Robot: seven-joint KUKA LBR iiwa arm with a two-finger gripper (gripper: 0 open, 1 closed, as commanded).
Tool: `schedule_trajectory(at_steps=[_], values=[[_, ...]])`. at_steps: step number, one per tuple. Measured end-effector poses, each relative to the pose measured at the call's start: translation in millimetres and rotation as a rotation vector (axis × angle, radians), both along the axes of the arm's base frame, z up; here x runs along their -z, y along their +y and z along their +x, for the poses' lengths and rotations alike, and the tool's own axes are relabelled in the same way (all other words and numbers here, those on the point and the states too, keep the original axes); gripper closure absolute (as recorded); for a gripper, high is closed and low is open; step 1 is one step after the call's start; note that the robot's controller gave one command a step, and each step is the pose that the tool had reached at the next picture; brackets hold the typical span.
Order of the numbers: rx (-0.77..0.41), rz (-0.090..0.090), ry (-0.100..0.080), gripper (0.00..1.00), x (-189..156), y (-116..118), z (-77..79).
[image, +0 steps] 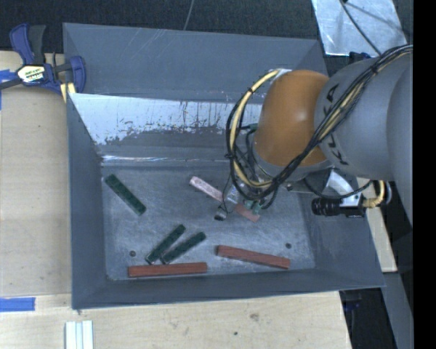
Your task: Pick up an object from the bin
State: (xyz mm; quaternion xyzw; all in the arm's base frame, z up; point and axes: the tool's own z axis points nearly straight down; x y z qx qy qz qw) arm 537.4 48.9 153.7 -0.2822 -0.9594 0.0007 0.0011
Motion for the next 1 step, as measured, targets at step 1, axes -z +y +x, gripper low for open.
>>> schedule_trajectory(at_steps=[1], values=[[0.0,0.0,-0.001,1.0,-22.3,0.0,0.4]])
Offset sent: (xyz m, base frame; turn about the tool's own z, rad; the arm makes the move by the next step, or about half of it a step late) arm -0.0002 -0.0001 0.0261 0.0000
